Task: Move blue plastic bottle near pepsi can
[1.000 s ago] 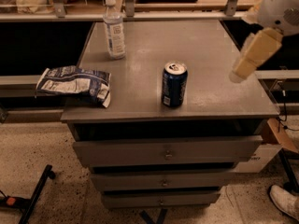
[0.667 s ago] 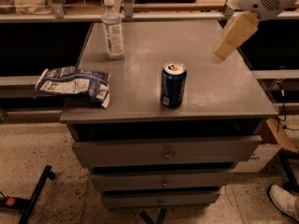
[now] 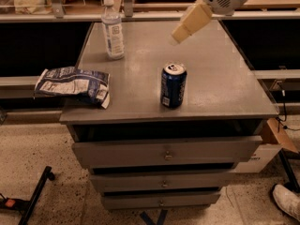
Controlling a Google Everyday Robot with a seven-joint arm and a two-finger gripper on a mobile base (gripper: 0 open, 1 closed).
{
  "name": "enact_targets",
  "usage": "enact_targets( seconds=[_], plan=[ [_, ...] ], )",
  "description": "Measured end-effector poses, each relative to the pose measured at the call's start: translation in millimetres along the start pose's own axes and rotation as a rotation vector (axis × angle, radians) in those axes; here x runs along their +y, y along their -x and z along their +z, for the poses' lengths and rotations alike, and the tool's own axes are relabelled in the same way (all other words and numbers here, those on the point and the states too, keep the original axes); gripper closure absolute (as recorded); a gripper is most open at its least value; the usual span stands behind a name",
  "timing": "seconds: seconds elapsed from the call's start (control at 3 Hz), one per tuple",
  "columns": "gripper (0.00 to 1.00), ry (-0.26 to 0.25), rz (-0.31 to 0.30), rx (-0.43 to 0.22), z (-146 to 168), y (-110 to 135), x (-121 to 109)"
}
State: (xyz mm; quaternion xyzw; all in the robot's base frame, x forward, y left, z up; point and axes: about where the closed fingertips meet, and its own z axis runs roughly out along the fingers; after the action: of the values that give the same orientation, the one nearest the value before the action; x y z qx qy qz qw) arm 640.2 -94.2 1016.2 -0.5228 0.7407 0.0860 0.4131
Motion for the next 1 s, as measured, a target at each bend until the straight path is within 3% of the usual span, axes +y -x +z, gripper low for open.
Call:
enact_targets(
  seconds=[0.33,0.67,1.0],
  plan=[
    [0.0,-0.07,0.005,-0.061,38.9,25.9,-0.9],
    [0.0,-0.067,0.005,-0.059,39.0,25.6,-0.2],
    [0.0,-0.037,0.057,-0.107,60.4,29.1,-4.0]
  ],
)
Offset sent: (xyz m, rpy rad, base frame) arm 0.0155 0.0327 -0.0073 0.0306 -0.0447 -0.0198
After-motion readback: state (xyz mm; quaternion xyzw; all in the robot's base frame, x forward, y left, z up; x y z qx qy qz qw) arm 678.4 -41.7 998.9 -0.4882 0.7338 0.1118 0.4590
